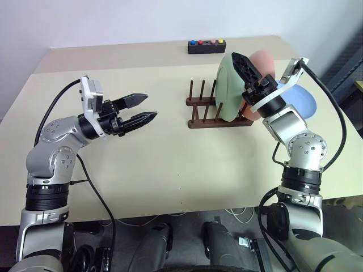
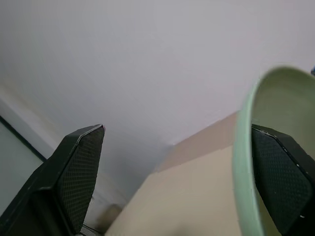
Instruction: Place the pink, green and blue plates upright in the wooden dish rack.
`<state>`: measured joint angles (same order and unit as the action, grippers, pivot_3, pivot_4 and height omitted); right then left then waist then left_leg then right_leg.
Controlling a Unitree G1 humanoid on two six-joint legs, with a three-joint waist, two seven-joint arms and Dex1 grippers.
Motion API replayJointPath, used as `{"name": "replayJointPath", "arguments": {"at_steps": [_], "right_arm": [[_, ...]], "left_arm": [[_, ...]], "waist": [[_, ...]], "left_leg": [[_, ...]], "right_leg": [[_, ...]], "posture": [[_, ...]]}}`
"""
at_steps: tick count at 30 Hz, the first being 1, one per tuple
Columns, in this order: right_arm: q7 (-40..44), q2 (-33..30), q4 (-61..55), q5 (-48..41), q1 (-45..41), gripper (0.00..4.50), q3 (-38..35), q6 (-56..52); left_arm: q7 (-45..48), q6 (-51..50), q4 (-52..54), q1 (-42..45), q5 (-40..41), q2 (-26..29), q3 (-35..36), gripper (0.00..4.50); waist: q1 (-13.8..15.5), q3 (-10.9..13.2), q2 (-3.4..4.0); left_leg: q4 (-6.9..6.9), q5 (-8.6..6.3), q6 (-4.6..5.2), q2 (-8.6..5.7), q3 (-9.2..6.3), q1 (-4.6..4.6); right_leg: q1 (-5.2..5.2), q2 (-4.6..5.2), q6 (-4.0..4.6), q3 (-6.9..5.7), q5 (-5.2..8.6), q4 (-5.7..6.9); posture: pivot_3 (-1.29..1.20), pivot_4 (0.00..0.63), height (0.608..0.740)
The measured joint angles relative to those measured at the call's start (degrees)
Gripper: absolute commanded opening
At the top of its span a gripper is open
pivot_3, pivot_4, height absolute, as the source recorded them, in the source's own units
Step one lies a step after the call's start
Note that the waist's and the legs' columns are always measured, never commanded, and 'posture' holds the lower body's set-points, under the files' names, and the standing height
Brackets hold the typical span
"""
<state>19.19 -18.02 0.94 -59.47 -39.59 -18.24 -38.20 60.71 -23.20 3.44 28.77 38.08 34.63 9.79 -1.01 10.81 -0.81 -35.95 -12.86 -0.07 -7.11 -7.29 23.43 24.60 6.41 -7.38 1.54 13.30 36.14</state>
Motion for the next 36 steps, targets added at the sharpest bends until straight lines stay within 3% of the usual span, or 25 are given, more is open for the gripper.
{"name": "replayJointPath", "arguments": {"at_steps": [20, 36], "right_arm": [[8.95, -5.43, -1.28, 26.04, 0.77, 4.46, 11.06, 11.69], [6.29, -5.71, -1.23, 38.54, -0.34, 4.46, 12.91, 15.16]], "left_arm": [[-0.03, 0.0, -0.01, 0.01, -0.01, 0.0, 0.0, 3.28], [-0.66, 0.0, -0.05, 0.02, -0.01, 0.0, 0.0, 3.28]], "waist": [[0.04, 0.0, 0.0], [0.08, 0.0, 0.0]], "left_leg": [[0.0, 0.0, -0.01, 0.0, 0.0, 0.0], [0.0, 0.01, -0.02, 0.0, -0.01, 0.0]], "right_leg": [[0.0, -0.01, 0.0, 0.0, 0.0, 0.0], [0.0, -0.01, 0.0, 0.0, 0.0, 0.0]], "posture": [[0.0, 0.15, 0.74], [0.0, 0.15, 0.74]]}}
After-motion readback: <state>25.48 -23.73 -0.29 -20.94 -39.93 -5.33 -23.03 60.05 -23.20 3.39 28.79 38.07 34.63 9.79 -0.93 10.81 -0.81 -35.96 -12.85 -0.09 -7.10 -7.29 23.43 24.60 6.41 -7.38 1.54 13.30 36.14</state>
